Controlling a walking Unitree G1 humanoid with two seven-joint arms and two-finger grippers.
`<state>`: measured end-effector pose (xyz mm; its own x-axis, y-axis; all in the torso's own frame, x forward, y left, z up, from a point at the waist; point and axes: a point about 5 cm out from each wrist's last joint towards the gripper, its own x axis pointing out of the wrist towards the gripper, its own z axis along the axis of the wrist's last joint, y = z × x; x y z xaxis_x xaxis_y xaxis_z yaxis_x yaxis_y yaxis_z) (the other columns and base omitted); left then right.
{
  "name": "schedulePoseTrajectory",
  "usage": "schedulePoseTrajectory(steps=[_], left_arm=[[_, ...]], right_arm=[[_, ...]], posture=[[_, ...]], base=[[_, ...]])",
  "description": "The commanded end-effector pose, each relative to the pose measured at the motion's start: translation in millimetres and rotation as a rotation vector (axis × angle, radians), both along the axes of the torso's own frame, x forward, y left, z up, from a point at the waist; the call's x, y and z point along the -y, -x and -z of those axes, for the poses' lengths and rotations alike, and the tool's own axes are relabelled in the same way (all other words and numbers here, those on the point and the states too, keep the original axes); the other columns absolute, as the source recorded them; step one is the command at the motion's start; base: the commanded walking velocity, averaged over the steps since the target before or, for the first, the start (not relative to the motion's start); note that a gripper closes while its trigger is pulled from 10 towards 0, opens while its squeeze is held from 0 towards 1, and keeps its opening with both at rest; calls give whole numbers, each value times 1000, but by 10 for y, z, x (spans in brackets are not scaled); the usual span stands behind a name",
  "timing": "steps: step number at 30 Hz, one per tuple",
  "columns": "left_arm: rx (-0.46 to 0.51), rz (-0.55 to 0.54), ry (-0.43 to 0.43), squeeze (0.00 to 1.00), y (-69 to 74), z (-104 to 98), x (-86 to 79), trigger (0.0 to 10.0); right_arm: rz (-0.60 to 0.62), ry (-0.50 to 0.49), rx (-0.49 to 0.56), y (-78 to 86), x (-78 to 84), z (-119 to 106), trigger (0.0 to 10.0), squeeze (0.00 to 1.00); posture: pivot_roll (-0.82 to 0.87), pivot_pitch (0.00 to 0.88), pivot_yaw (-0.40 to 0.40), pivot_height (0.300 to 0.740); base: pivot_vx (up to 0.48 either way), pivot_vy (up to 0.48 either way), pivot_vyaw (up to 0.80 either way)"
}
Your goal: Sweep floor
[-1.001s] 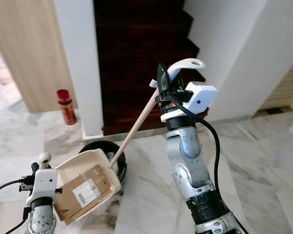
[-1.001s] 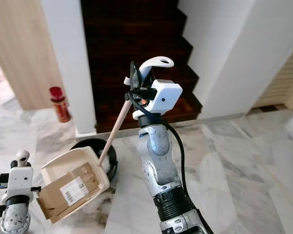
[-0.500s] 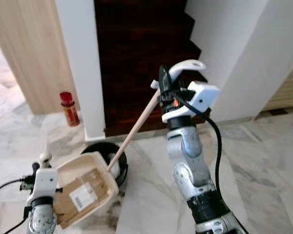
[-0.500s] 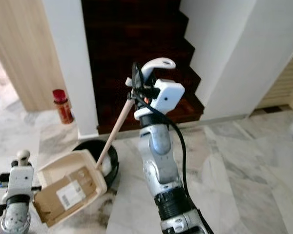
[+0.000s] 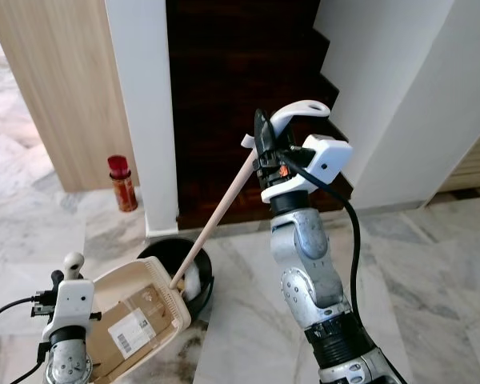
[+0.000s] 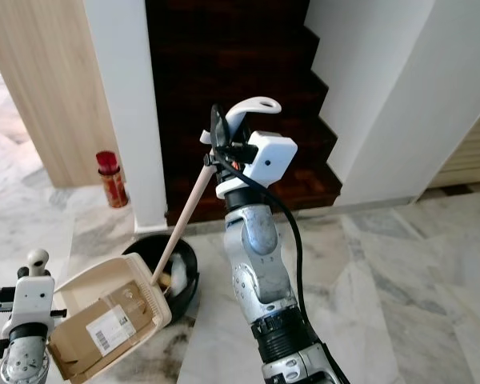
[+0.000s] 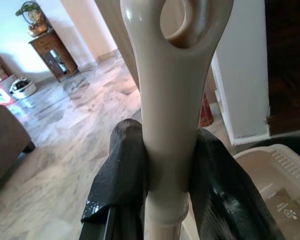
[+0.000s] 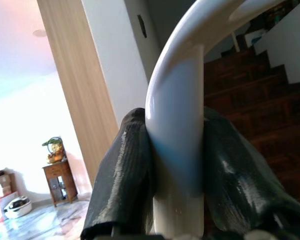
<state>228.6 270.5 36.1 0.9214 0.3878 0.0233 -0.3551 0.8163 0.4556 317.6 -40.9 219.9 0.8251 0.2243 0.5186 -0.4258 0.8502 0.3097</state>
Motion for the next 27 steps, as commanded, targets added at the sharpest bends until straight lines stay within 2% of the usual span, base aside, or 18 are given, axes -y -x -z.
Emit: schedulePoseTrajectory(steps=[1,6,27], left_arm=[[12,4,-18,0,-38,-35,13,10000],[12,4,-18,0,-43,-34,20,10000],[14,-1,-21,0,-39,-37,12,10000]], right_arm=[[-33,-129,35,89,-154,-169,10000,0],[-37,-125,35,90,-158,-168,10000,0],[-49,-136,36,100,-166,-179,10000,0]], posture=[[134,0,-73,740],[134,0,-74,740],[136,0,-75,740]], base=[[337,0,0],[339,0,555],[339,0,0]])
